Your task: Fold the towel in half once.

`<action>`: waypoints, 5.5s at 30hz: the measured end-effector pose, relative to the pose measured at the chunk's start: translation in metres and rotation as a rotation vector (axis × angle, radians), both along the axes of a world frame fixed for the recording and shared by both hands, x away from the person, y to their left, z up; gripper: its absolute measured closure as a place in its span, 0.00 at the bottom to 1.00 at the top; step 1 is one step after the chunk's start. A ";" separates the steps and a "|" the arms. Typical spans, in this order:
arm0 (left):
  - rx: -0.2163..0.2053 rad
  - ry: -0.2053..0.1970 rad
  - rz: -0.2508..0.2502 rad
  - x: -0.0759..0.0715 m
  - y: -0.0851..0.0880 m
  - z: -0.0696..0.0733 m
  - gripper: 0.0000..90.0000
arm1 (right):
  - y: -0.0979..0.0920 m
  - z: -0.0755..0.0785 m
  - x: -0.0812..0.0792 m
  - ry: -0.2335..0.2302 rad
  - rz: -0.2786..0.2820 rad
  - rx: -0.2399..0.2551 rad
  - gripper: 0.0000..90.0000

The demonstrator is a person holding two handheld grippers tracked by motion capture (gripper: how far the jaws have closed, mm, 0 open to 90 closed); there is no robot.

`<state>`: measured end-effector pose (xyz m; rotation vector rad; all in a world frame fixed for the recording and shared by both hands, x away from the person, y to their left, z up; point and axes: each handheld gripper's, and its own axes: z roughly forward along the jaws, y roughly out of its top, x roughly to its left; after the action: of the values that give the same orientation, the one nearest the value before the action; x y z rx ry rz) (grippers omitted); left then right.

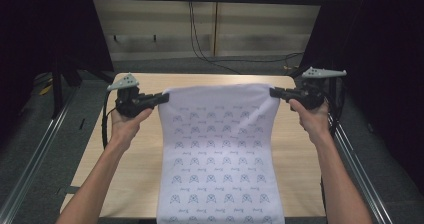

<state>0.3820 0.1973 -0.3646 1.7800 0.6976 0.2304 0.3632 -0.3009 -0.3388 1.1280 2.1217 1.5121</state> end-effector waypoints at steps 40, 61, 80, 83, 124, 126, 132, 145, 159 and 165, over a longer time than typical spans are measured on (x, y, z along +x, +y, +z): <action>0.275 0.390 -0.126 -0.111 -0.004 -0.135 0.97 | 0.016 -0.157 -0.133 0.429 0.150 -0.186 0.97; 0.308 0.281 0.087 0.014 -0.029 -0.139 0.97 | 0.024 -0.161 -0.031 0.352 -0.050 -0.214 0.97; 0.308 0.248 0.200 0.086 -0.022 -0.143 0.96 | 0.044 -0.162 0.071 0.350 -0.178 -0.234 0.97; 0.286 0.259 0.203 0.088 -0.020 -0.145 0.96 | 0.047 -0.162 0.079 0.349 -0.208 -0.242 0.97; 0.063 0.019 -0.060 -0.067 0.029 -0.011 0.95 | 0.017 -0.010 -0.058 -0.062 0.041 -0.010 0.97; 0.092 0.052 -0.072 -0.075 0.029 -0.025 0.95 | 0.018 -0.023 -0.069 -0.029 0.056 -0.010 0.97; 0.098 0.121 -0.116 -0.099 0.036 -0.061 0.93 | 0.018 -0.061 -0.103 0.070 0.108 -0.055 0.96; 0.166 0.216 -0.228 -0.143 0.037 -0.101 0.91 | 0.009 -0.114 -0.159 0.242 0.216 -0.023 0.89; 0.226 0.263 -0.382 -0.174 0.045 -0.102 0.77 | 0.008 -0.124 -0.209 0.328 0.340 -0.068 0.75; 0.199 0.248 -0.305 -0.160 0.048 -0.100 0.72 | 0.006 -0.122 -0.208 0.306 0.295 -0.067 0.77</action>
<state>0.2223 0.2454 -0.4643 2.1014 0.5810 -0.1342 0.1551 -0.2947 -0.4609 1.1218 2.6233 1.4469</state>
